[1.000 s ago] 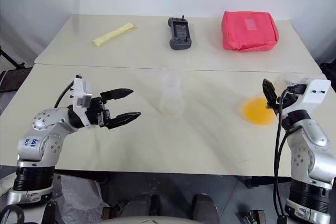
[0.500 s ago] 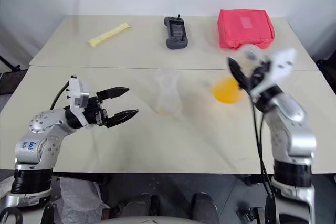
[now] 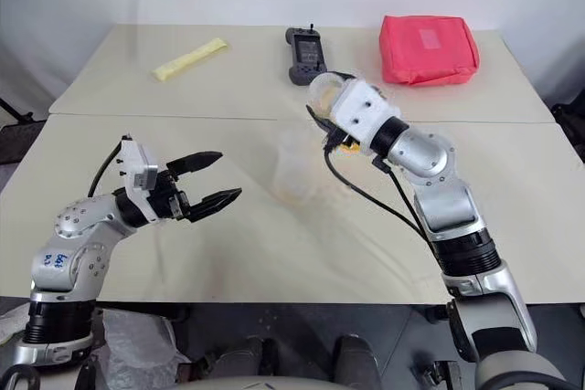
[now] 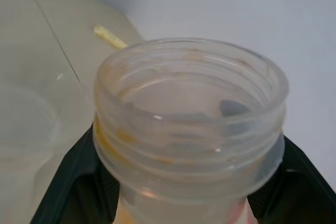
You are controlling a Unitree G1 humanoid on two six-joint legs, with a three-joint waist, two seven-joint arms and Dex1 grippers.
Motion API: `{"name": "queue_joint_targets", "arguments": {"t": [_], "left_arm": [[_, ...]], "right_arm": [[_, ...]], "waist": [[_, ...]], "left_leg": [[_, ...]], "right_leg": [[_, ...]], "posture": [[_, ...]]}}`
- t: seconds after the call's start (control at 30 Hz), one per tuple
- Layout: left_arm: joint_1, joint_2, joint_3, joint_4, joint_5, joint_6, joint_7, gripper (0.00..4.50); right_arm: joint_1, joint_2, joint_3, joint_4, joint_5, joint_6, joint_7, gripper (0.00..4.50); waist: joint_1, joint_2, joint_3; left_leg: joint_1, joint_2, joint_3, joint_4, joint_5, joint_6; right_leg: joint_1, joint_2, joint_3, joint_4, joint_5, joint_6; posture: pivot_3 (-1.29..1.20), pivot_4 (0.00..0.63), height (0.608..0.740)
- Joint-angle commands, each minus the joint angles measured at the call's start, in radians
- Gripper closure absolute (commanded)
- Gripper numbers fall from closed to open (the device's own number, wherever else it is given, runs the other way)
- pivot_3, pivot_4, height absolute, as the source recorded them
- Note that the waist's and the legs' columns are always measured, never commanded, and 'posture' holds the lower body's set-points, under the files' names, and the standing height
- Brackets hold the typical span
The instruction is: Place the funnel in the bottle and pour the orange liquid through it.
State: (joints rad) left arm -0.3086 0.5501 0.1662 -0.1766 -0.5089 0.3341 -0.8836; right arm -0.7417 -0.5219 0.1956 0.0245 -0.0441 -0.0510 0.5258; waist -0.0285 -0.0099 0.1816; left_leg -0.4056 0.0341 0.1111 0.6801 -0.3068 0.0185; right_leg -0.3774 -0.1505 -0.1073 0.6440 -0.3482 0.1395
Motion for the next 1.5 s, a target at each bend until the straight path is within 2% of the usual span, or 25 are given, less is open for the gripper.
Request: {"name": "queue_joint_targets", "arguments": {"t": [0.03, 0.4, 0.7, 1.5], "left_arm": [[0.003, -0.004, -0.001, -0.037, -0.002, -0.026, 0.009, 0.00], [0.000, -0.016, -0.024, -0.032, 0.001, -0.037, 0.021, 0.00], [-0.005, -0.029, -0.033, -0.027, 0.008, -0.047, 0.028, 0.00], [-0.009, -0.049, -0.044, -0.009, 0.019, -0.079, 0.044, 0.00]], "right_arm": [[-0.046, 0.011, -0.009, 0.009, -0.075, -0.112, -0.045, 1.99], [-0.137, 0.007, 0.065, 0.119, -0.390, -0.306, -0.187, 1.99], [-0.177, -0.008, 0.089, 0.162, -0.544, -0.397, -0.251, 1.99], [-0.211, -0.065, 0.092, 0.228, -0.681, -0.447, -0.338, 1.99]], "waist": [[0.000, 0.000, 0.000], [-0.003, 0.000, 0.000], [-0.003, 0.000, 0.000], [-0.003, 0.000, 0.000]], "left_leg": [[0.000, 0.000, 0.000, 0.000, 0.000, 0.000], [0.000, 0.001, 0.000, 0.000, 0.000, -0.001], [0.000, 0.001, 0.000, 0.000, 0.000, -0.001], [0.000, 0.001, 0.000, 0.000, 0.000, -0.001]], "right_leg": [[0.000, 0.000, 0.000, 0.000, 0.000, 0.000], [0.000, 0.000, 0.000, 0.000, 0.000, 0.000], [0.000, 0.000, 0.000, 0.000, 0.000, 0.000], [0.000, 0.001, 0.000, 0.000, 0.000, 0.000]], "posture": [[0.00, 0.150, 0.740], [0.00, 0.150, 0.740], [0.00, 0.150, 0.740], [0.00, 0.150, 0.740]]}}
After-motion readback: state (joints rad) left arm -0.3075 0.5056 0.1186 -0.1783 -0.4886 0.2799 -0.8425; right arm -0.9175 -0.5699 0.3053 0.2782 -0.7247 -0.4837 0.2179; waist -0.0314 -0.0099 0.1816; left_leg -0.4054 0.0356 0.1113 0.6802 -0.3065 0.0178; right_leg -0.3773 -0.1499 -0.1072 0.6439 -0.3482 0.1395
